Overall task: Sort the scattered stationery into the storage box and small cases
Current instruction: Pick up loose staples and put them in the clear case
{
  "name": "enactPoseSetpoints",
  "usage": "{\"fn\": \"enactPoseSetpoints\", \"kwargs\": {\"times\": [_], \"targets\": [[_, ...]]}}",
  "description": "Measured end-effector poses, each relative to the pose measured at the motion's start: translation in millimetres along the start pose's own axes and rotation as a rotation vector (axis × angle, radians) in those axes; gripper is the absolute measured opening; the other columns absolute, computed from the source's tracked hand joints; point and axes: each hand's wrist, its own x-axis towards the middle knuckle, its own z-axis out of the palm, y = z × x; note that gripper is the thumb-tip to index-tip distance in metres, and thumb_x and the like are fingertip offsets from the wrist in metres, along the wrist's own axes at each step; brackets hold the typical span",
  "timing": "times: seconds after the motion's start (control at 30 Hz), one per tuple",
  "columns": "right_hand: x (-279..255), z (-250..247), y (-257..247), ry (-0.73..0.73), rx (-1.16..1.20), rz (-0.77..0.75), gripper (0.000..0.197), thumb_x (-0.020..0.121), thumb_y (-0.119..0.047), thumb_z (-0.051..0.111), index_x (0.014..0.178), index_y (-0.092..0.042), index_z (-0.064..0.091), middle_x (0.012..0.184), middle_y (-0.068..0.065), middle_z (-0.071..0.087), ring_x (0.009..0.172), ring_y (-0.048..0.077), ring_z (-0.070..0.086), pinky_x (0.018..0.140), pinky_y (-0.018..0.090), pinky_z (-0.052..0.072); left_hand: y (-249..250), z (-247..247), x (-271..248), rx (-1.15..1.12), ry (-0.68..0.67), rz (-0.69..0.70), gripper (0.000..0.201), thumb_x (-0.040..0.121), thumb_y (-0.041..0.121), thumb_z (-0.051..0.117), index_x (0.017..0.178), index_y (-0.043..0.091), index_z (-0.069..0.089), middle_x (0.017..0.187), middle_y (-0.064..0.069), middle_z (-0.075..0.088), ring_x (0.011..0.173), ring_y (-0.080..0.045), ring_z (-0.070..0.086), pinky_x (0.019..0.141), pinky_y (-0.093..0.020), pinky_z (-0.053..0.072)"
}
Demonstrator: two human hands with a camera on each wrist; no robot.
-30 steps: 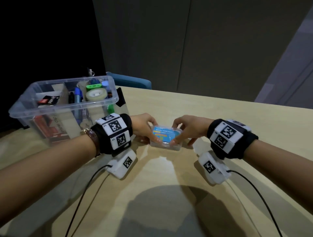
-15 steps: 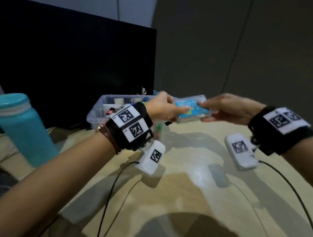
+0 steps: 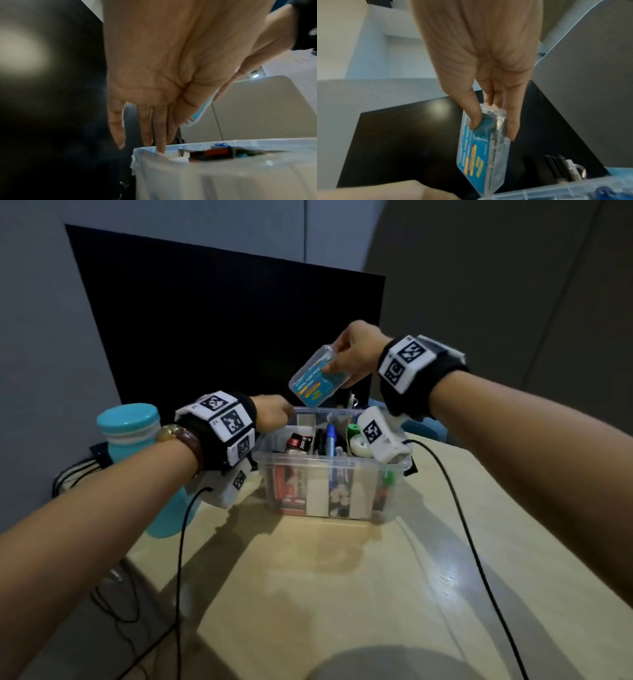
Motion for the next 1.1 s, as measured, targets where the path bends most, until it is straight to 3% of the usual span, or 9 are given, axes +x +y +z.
{"fn": "enactPoseSetpoints", "kwargs": {"times": [0.23,0.57,0.63,0.73,0.8,0.9,1.0,1.07,1.1], "targets": [[24,41,-9,-0.015,-0.28,-0.08,0.034,0.092,-0.014,0.063,0.12,0.002,0.056,0.118,0.02,0.062,0.105,0.032,0.064,0.092,0.046,0.053,-8,5,3,0.036,-0.056,0.0,0.041,0.098,0.006,0.04,0.132,0.017,0.058,0.148,-0.008,0.042,0.133,-0.025,0.04,0.111,-0.035,0.035],[32,74,-17,-0.201,-0.614,-0.093,0.037,0.081,-0.01,0.077,0.116,-0.004,0.067,0.114,0.01,0.069,0.092,0.021,0.068,0.076,0.027,0.057,1,3,-2,0.064,0.001,-0.007,0.032,0.099,0.011,0.046,0.129,0.012,0.058,0.13,-0.009,0.055,0.108,-0.021,0.053,0.092,-0.026,0.042],[41,78,-18,-0.293,-0.692,-0.077,0.034,0.073,-0.013,0.083,0.106,-0.011,0.073,0.107,0.007,0.072,0.076,0.016,0.064,0.066,0.025,0.054,-4,1,-2,0.09,-0.024,0.021,0.03,0.1,0.015,0.048,0.126,0.015,0.061,0.125,-0.006,0.058,0.1,-0.017,0.051,0.088,-0.025,0.041],[50,82,-15,-0.351,-0.846,-0.019,0.022,0.055,-0.026,0.089,0.067,-0.023,0.071,0.081,0.007,0.073,0.076,0.026,0.067,0.075,0.04,0.058,-9,0,-3,0.085,-0.053,0.007,0.029,0.099,0.017,0.051,0.125,0.014,0.062,0.118,-0.005,0.061,0.104,-0.018,0.056,0.091,-0.028,0.045],[43,83,-15,-0.377,-0.849,-0.012,0.029,0.072,-0.029,0.081,0.058,-0.02,0.058,0.061,0.001,0.062,0.066,0.021,0.057,0.066,0.032,0.052,-8,-1,-4,0.074,-0.072,-0.013,0.031,0.097,0.014,0.052,0.127,0.011,0.06,0.121,-0.01,0.062,0.105,-0.022,0.058,0.088,-0.03,0.046],[40,80,-10,-0.452,-0.875,-0.049,0.026,0.092,-0.023,0.065,0.067,-0.021,0.061,0.06,-0.004,0.054,0.054,0.013,0.055,0.062,0.02,0.052,-5,-2,-3,0.083,-0.091,-0.011,0.035,0.094,0.007,0.053,0.129,0.008,0.058,0.122,-0.01,0.061,0.101,-0.02,0.054,0.084,-0.029,0.044],[42,69,-4,-0.534,-0.839,-0.116,0.021,0.096,-0.009,0.059,0.112,0.001,0.067,0.085,0.001,0.065,0.063,-0.004,0.061,0.04,0.005,0.038,-2,-4,-6,0.091,-0.1,-0.004,0.034,0.095,0.005,0.053,0.128,0.01,0.06,0.124,-0.008,0.06,0.11,-0.022,0.056,0.087,-0.027,0.044],[37,56,-1,-0.455,-0.784,-0.178,0.03,0.095,-0.009,0.057,0.122,0.003,0.063,0.115,0.019,0.066,0.098,0.017,0.067,0.061,0.017,0.051,2,-9,-8,0.076,-0.069,0.004,0.031,0.095,0.005,0.052,0.123,0.009,0.064,0.125,-0.009,0.062,0.112,-0.022,0.057,0.095,-0.031,0.047],[32,45,2,-0.349,-0.742,-0.183,0.03,0.095,-0.011,0.055,0.123,-0.005,0.065,0.12,0.013,0.067,0.105,0.024,0.065,0.073,0.024,0.055,6,-13,-9,0.071,-0.039,0.021,0.031,0.095,0.003,0.051,0.122,0.009,0.064,0.125,-0.008,0.062,0.114,-0.023,0.057,0.097,-0.033,0.047]]}}
